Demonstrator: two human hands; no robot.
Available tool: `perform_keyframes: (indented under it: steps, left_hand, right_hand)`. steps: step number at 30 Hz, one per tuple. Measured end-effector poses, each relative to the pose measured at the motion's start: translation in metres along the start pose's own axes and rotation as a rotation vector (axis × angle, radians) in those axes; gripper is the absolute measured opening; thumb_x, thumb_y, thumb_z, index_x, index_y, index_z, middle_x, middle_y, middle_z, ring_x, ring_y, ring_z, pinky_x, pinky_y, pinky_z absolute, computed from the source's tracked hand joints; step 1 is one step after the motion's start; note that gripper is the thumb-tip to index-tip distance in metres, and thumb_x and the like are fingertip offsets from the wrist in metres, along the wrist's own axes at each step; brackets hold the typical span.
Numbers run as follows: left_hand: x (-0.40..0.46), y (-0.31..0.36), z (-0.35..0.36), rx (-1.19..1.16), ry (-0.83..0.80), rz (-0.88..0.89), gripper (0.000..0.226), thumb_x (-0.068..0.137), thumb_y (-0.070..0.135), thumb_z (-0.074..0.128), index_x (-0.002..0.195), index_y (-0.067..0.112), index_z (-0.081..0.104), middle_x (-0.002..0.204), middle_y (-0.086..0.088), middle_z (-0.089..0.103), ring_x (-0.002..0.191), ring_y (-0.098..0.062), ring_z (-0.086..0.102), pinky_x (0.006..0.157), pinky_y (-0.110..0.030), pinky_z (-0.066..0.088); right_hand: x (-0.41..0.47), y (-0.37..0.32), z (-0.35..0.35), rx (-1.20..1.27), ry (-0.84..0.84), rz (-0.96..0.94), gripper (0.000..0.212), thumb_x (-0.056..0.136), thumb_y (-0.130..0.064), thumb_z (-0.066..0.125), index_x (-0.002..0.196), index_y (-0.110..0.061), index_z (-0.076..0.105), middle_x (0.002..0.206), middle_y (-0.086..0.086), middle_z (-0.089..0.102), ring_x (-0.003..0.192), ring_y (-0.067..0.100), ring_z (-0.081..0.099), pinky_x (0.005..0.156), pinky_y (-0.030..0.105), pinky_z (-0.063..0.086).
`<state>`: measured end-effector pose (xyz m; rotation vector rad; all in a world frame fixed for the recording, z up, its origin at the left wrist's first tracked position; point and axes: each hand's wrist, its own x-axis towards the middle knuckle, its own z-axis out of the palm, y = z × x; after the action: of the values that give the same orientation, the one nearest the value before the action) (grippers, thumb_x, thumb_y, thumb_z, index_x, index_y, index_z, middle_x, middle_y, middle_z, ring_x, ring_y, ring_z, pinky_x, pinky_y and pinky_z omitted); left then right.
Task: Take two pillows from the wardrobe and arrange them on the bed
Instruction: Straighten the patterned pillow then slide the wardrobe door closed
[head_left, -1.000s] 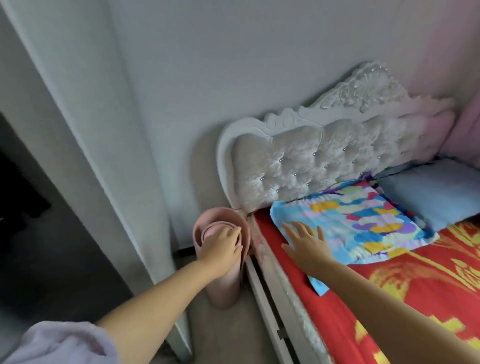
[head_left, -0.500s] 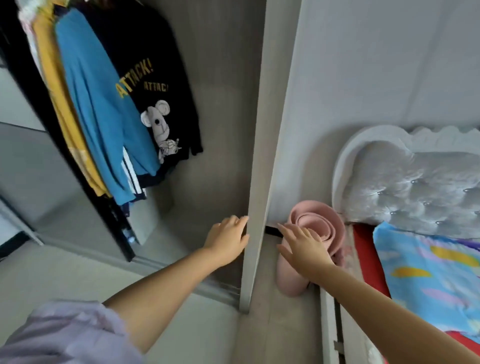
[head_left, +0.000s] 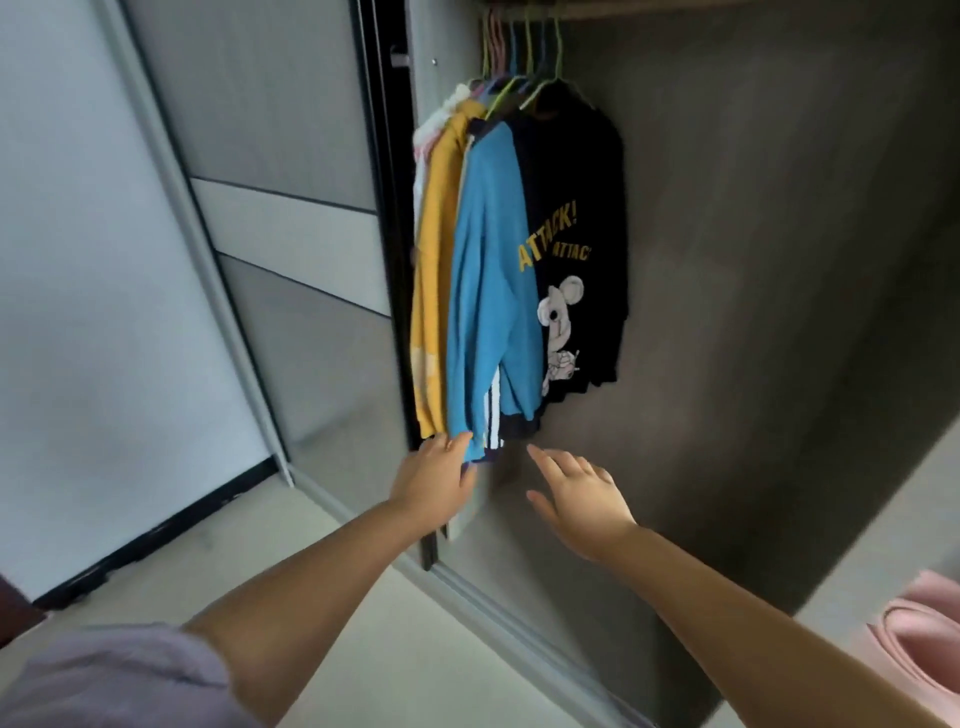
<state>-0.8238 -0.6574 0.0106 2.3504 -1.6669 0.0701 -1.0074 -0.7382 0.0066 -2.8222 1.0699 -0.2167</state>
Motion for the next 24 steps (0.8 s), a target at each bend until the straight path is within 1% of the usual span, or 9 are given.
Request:
perform_keyframes:
  steps: [4, 7, 11, 14, 17, 19, 21, 23, 24]
  left_hand:
    - [0.048, -0.084, -0.039, 0.049, 0.042, -0.07, 0.05, 0.094, 0.03, 0.045, 0.141, 0.017, 0.035, 0.132, -0.01, 0.052, 0.121, -0.028, 0.049, 0.096, -0.039, 0.042]
    - [0.087, -0.118, -0.057, -0.012, 0.057, -0.142, 0.052, 0.096, 0.028, 0.043, 0.145, 0.013, 0.03, 0.137, -0.012, 0.047, 0.126, -0.029, 0.044, 0.099, -0.041, 0.04]
    - [0.147, -0.132, -0.062, -0.201, 0.064, -0.22, 0.052, 0.097, 0.022, 0.042, 0.146, 0.012, 0.027, 0.141, -0.014, 0.042, 0.128, -0.03, 0.043, 0.101, -0.042, 0.04]
    - [0.196, -0.143, -0.063, -0.367, 0.065, -0.251, 0.054, 0.096, 0.02, 0.044, 0.146, 0.01, 0.026, 0.143, -0.017, 0.04, 0.129, -0.032, 0.044, 0.103, -0.04, 0.038]
    - [0.239, -0.157, -0.067, -0.458, 0.077, -0.252, 0.054, 0.095, 0.018, 0.046, 0.145, 0.008, 0.028, 0.141, -0.018, 0.043, 0.126, -0.031, 0.047, 0.103, -0.037, 0.04]
    - [0.266, -0.166, -0.072, -0.464, 0.079, -0.241, 0.055, 0.095, 0.018, 0.046, 0.145, 0.008, 0.028, 0.144, -0.017, 0.041, 0.128, -0.03, 0.046, 0.104, -0.037, 0.04]
    - [0.293, -0.174, -0.079, -0.477, 0.116, -0.255, 0.054, 0.095, 0.017, 0.045, 0.145, 0.009, 0.027, 0.147, -0.015, 0.038, 0.129, -0.03, 0.046, 0.102, -0.037, 0.041]
    - [0.314, -0.172, -0.085, -0.514, 0.169, -0.274, 0.051, 0.095, 0.016, 0.045, 0.144, 0.012, 0.03, 0.146, -0.014, 0.039, 0.126, -0.029, 0.049, 0.099, -0.037, 0.044]
    - [0.322, -0.169, -0.087, -0.548, 0.192, -0.268, 0.05, 0.094, 0.015, 0.046, 0.142, 0.012, 0.032, 0.142, -0.014, 0.042, 0.122, -0.028, 0.052, 0.099, -0.037, 0.048]
  right_hand:
    - [0.09, -0.062, 0.002, 0.086, -0.001, 0.002, 0.059, 0.097, -0.042, 0.037, 0.15, -0.025, 0.017, 0.15, 0.001, 0.032, 0.136, 0.022, 0.033, 0.11, 0.04, 0.027]
    - [0.141, -0.095, 0.001, 0.182, -0.007, 0.016, 0.056, 0.097, -0.042, 0.039, 0.148, -0.024, 0.023, 0.148, 0.002, 0.036, 0.135, 0.024, 0.036, 0.109, 0.043, 0.03]
    - [0.208, -0.109, -0.005, 0.258, -0.021, 0.017, 0.054, 0.097, -0.038, 0.042, 0.146, -0.021, 0.026, 0.146, 0.004, 0.038, 0.131, 0.025, 0.041, 0.101, 0.045, 0.042]
    - [0.266, -0.105, -0.012, 0.343, 0.024, 0.008, 0.056, 0.097, -0.034, 0.044, 0.148, -0.021, 0.025, 0.149, 0.006, 0.034, 0.127, 0.025, 0.047, 0.096, 0.043, 0.047]
    - [0.323, -0.107, -0.017, 0.449, 0.095, 0.01, 0.061, 0.097, -0.033, 0.046, 0.15, -0.021, 0.018, 0.152, 0.008, 0.031, 0.13, 0.025, 0.045, 0.098, 0.04, 0.047]
    - [0.356, -0.11, -0.015, 0.527, 0.162, 0.028, 0.066, 0.096, -0.033, 0.048, 0.15, -0.022, 0.013, 0.154, 0.007, 0.025, 0.132, 0.024, 0.043, 0.099, 0.037, 0.045]
    - [0.388, -0.113, -0.011, 0.586, 0.229, 0.052, 0.07, 0.095, -0.034, 0.051, 0.151, -0.021, 0.01, 0.155, 0.006, 0.022, 0.135, 0.023, 0.039, 0.102, 0.036, 0.043]
    - [0.414, -0.116, -0.005, 0.66, 0.264, 0.093, 0.069, 0.094, -0.032, 0.053, 0.15, -0.019, 0.014, 0.153, 0.007, 0.024, 0.135, 0.023, 0.038, 0.104, 0.037, 0.043]
    - [0.425, -0.118, -0.002, 0.667, 0.279, 0.107, 0.066, 0.094, -0.03, 0.053, 0.149, -0.017, 0.018, 0.15, 0.008, 0.028, 0.131, 0.023, 0.04, 0.102, 0.036, 0.044]
